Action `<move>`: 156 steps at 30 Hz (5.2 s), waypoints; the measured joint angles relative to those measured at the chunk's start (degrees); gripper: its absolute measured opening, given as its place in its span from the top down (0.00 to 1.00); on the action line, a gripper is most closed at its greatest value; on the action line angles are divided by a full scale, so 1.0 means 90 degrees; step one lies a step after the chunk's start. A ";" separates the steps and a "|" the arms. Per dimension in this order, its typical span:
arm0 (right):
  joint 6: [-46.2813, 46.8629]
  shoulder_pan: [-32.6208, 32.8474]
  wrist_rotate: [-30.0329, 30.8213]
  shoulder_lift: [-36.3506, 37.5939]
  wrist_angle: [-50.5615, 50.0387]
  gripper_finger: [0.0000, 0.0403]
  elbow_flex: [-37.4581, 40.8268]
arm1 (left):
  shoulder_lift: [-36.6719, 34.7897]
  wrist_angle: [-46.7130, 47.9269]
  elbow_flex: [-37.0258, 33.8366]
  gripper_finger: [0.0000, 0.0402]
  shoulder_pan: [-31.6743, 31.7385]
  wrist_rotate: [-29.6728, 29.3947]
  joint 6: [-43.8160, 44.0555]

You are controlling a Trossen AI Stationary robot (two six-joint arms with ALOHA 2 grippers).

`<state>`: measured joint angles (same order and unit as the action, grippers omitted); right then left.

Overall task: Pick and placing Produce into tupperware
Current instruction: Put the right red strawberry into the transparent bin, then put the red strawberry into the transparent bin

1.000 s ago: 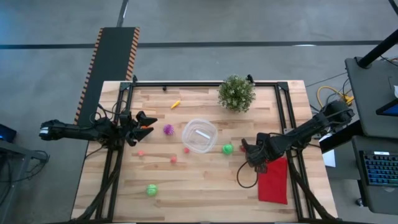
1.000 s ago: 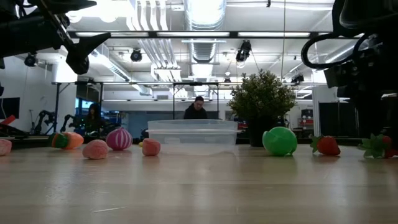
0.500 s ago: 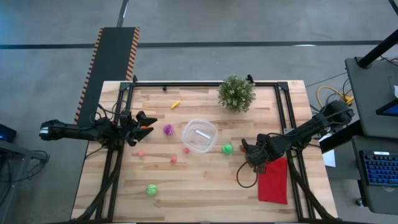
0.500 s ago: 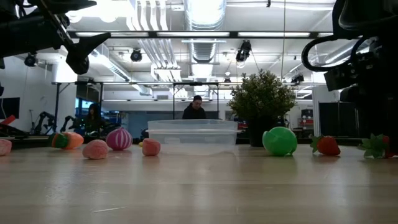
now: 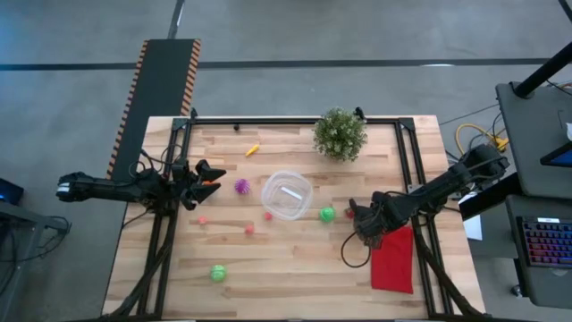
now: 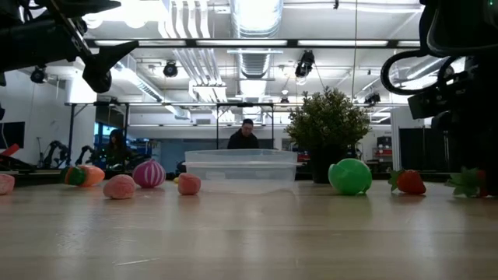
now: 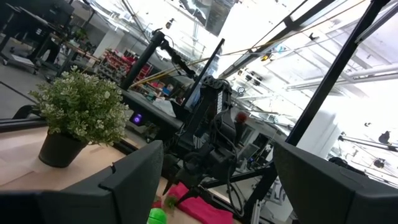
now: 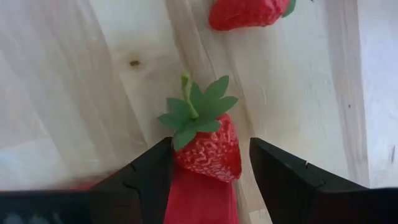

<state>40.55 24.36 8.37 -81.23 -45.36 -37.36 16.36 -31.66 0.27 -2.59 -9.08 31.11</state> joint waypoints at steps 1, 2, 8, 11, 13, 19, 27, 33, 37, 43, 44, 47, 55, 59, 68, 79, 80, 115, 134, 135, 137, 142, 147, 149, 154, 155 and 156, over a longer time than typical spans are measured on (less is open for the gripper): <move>-0.0004 0.0000 0.0009 0.0000 0.0022 0.52 0.0000 | 0.0000 0.0000 0.0000 0.28 0.0000 0.0000 0.0000; -0.0013 0.0000 0.0029 0.0000 0.0029 0.53 -0.0008 | 0.0000 0.0000 0.0000 0.28 0.0000 0.0000 0.0000; -0.0055 0.0000 0.0079 0.0002 0.0158 0.57 -0.0063 | 0.0000 0.0000 0.0000 0.28 0.0000 0.0000 0.0000; -0.0064 0.0000 0.0078 0.0002 0.0157 0.57 -0.0063 | 0.0000 0.0000 0.0000 0.28 0.0000 0.0000 0.0000; -0.0079 0.0000 0.0076 0.0002 0.0160 0.57 -0.0063 | 0.0000 0.0002 0.0000 0.28 0.0000 0.0000 0.0000; -0.0077 0.0000 0.0076 0.0002 0.0172 0.61 -0.0060 | 0.0000 0.0001 0.0000 0.28 0.0000 0.0000 -0.0001; -0.0058 0.0000 0.0016 0.0005 0.0067 0.67 -0.0110 | 0.0000 0.0001 0.0000 0.28 0.0000 0.0000 0.0000; -0.0036 -0.0013 -0.0048 0.0012 -0.0711 0.63 -0.0625 | 0.0000 0.0000 0.0000 0.28 0.0000 0.0000 0.0000; -0.0003 -0.0054 -0.0296 0.0022 -0.1599 0.65 -0.1295 | 0.0000 0.0001 0.0000 0.28 0.0000 0.0000 0.0000; 0.0149 -0.0348 -0.0477 0.0022 -0.2649 0.67 -0.2663 | 0.0000 -0.0002 0.0000 0.28 0.0000 0.0000 -0.0002; 0.0200 -0.0434 -0.0474 0.0022 -0.2775 0.66 -0.2890 | 0.0000 0.0000 0.0000 0.28 0.0000 -0.0002 -0.0002; 0.0223 -0.0738 -0.0446 -0.0021 -0.2965 0.65 -0.3545 | 0.0000 -0.0002 0.0000 0.28 0.0000 -0.0002 -0.0001; -0.0848 -0.1550 -0.0258 -0.0958 -0.3055 0.64 -0.5267 | 0.0000 -0.0030 0.0000 0.28 0.0000 -0.0002 0.0000; -0.1554 -0.1854 -0.0255 -0.1821 -0.2992 0.64 -0.6302 | -0.0003 -0.0104 0.0000 0.28 0.0000 0.0000 0.0000; -0.2862 -0.2383 -0.0263 -0.3597 -0.2738 0.64 -0.8187 | -0.0097 -0.0100 0.0000 0.28 -0.0002 0.0224 0.0010; -0.3325 -0.2584 -0.0239 -0.5125 -0.2766 0.63 -0.9106 | -0.0702 -0.0108 0.0000 0.28 -0.0005 0.0689 0.0010; -0.3421 -0.2584 -0.0222 -0.5202 -0.2796 0.62 -0.9126 | -0.0760 -0.0097 0.0000 0.28 -0.0005 0.0726 0.0010; 0.0453 -0.2214 0.0024 -0.1881 -0.4975 0.35 -0.8129 | -0.0780 -0.0049 0.0000 0.28 -0.0005 0.0981 0.0005; 0.2487 -0.1999 -0.1097 -0.1795 -0.3420 0.35 -0.4008 | -0.0787 -0.0056 0.0000 0.28 -0.0010 0.0993 0.0007; 0.2526 -0.1999 -0.1099 -0.1773 -0.3263 0.35 -0.3862 | -0.0784 -0.0035 0.0000 0.28 -0.0010 0.0991 0.0010; 0.2636 -0.2000 -0.1147 -0.1729 -0.2732 0.35 -0.3604 | -0.0782 -0.0045 0.0000 0.28 -0.0010 0.0991 0.0010; 0.2720 -0.2013 -0.1196 -0.1690 -0.1749 0.35 -0.3010 | -0.0794 -0.0049 0.0000 0.28 -0.0007 0.0984 0.0013; 0.2832 -0.2028 -0.1196 -0.1629 -0.1731 0.35 -0.2483 | -0.0799 -0.0053 0.0000 0.28 -0.0007 0.0981 0.0027; 0.2831 -0.2030 -0.1203 -0.1569 -0.1575 0.35 -0.2337 | -0.0792 -0.0049 0.0000 0.28 -0.0007 0.0979 0.0029; 0.2825 -0.2030 -0.1286 -0.1545 -0.0867 0.35 -0.2106 | -0.0796 -0.0040 0.0000 0.28 -0.0007 0.0944 0.0029; 0.2827 -0.2030 -0.1284 -0.1542 -0.0793 0.35 -0.2076 | -0.0800 -0.0046 0.0000 0.28 -0.0007 0.0929 0.0027; 0.2830 -0.2042 -0.1279 -0.1544 -0.0757 0.35 -0.2046 | -0.0801 -0.0056 0.0000 0.28 -0.0007 0.0907 0.0027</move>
<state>66.02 5.98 -3.14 -95.13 -52.17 -55.78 9.15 -32.17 0.27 -2.66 -0.92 31.35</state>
